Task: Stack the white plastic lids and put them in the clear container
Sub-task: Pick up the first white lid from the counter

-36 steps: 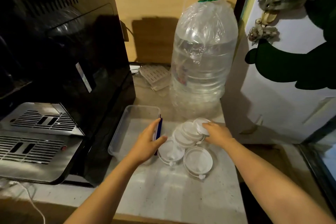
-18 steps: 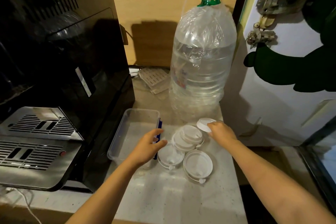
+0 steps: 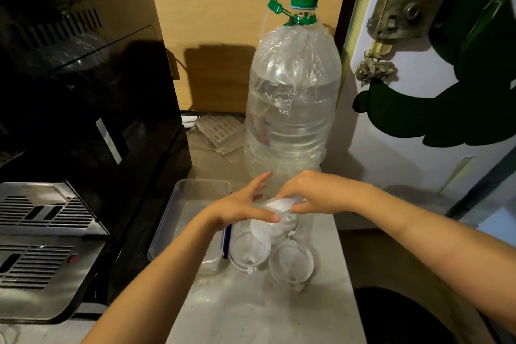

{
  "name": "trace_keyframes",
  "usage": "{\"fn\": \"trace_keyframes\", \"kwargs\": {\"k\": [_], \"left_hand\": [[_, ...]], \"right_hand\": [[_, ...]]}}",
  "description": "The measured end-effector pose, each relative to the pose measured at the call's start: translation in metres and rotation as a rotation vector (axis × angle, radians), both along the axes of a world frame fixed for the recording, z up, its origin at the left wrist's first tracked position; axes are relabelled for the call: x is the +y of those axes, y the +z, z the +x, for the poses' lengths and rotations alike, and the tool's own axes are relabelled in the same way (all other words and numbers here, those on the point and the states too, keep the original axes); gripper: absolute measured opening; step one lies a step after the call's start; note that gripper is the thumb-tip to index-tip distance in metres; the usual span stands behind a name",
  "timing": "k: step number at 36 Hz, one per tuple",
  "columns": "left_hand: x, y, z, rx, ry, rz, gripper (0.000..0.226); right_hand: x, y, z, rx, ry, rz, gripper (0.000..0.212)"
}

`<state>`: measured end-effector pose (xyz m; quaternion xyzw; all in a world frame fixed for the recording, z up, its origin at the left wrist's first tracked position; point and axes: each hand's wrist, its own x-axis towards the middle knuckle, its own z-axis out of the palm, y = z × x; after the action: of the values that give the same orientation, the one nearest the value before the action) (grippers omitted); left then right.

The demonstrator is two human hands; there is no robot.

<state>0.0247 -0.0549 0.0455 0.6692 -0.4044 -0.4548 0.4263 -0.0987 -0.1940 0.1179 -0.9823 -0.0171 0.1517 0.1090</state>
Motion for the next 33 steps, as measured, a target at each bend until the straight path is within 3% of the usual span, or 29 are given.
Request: {"fn": "trace_keyframes", "kwargs": {"k": [2, 5, 14, 18, 23, 27, 30, 33], "left_hand": [[-0.004, 0.005, -0.002, 0.007, -0.139, 0.009, 0.096], [-0.006, 0.013, -0.007, -0.005, -0.273, 0.063, 0.062], [-0.005, 0.013, -0.007, 0.063, -0.283, 0.071, 0.052], [-0.002, 0.007, -0.005, 0.104, -0.208, 0.025, 0.055], [0.007, -0.006, 0.003, 0.289, -0.028, -0.107, 0.069], [0.019, -0.015, 0.011, 0.444, 0.043, -0.19, 0.102], [0.029, -0.019, 0.014, 0.539, 0.11, -0.249, 0.106], [0.038, -0.022, 0.017, 0.595, 0.183, -0.289, 0.108]], "right_hand": [[0.008, 0.009, 0.004, 0.016, 0.042, 0.041, 0.034], [0.015, 0.017, 0.01, 0.041, 0.094, 0.05, 0.034], [0.021, 0.016, 0.023, 0.127, 0.111, 0.084, 0.033], [0.02, 0.012, 0.03, 0.104, 0.11, 0.108, 0.037], [0.004, 0.013, 0.039, -0.058, 0.008, 0.296, 0.049], [-0.018, 0.003, 0.047, -0.214, -0.204, 0.486, 0.055], [-0.033, -0.02, 0.054, -0.237, -0.381, 0.608, 0.056], [-0.042, -0.054, 0.058, -0.128, -0.534, 0.589, 0.065]]}}
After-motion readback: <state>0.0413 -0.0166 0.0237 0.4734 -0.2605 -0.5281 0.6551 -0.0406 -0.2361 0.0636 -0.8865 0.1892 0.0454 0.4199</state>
